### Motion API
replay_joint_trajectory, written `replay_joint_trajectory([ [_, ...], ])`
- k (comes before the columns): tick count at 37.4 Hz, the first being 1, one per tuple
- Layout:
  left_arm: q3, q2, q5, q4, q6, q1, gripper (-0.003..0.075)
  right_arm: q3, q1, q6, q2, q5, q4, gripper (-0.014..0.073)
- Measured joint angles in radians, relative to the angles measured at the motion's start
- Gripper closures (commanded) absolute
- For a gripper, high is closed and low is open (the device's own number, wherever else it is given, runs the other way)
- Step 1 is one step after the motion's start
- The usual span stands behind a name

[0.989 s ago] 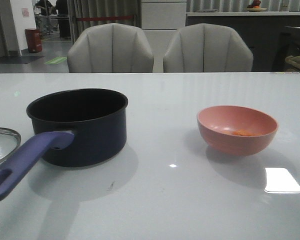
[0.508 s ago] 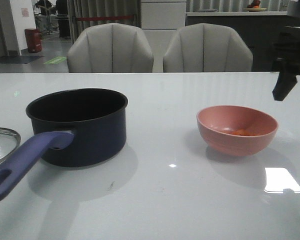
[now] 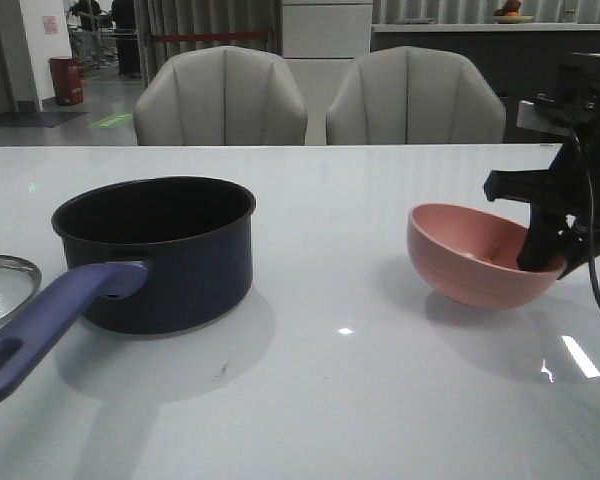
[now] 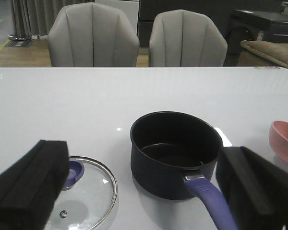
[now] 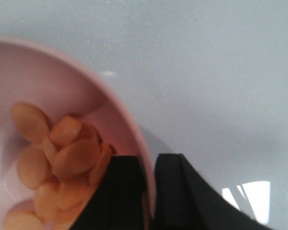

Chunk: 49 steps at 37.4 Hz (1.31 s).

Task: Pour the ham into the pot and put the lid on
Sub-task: 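Grasp the rim of the pink bowl with the right gripper, then lift the pink bowl and carry it over the pot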

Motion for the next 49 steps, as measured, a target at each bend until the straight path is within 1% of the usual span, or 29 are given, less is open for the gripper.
replay_joint_trajectory([
  [5,0.000,0.000,0.000,0.000,0.000,0.000,0.0062,-0.002,0.000,0.000,0.002,-0.041,0.026,0.0452],
  [12,0.000,0.000,0.000,0.000,0.000,0.000,0.0062,-0.002,0.000,0.000,0.002,-0.112,0.026,0.0461],
  [16,0.000,0.000,0.000,0.000,0.000,0.000,0.0062,-0.007,0.000,-0.003,-0.013,-0.115,0.026,0.0461],
  [20,0.000,0.000,0.000,0.000,0.000,0.000,0.0062,-0.065,0.013,-0.006,-0.035,-0.077,0.026,0.0461],
  [25,0.000,0.000,0.000,0.000,0.000,0.000,0.0062,-0.166,0.079,-0.061,-0.067,-0.035,0.026,0.0461],
  [34,0.000,0.000,0.000,0.000,0.000,0.000,0.0062,-0.302,0.269,-0.140,-0.085,-0.037,0.026,0.0461],
  [37,0.000,0.000,0.000,0.000,0.000,0.000,0.0062,-0.317,0.329,-0.152,-0.085,-0.085,0.024,0.0461],
  [44,0.000,0.000,0.000,0.000,0.000,0.000,0.0062,-0.317,0.449,-0.212,-0.081,-0.262,-0.022,0.0461],
  [49,0.000,0.000,0.000,0.000,0.000,0.000,0.0062,-0.289,0.501,-0.232,-0.073,-0.467,-0.059,0.0461],
])
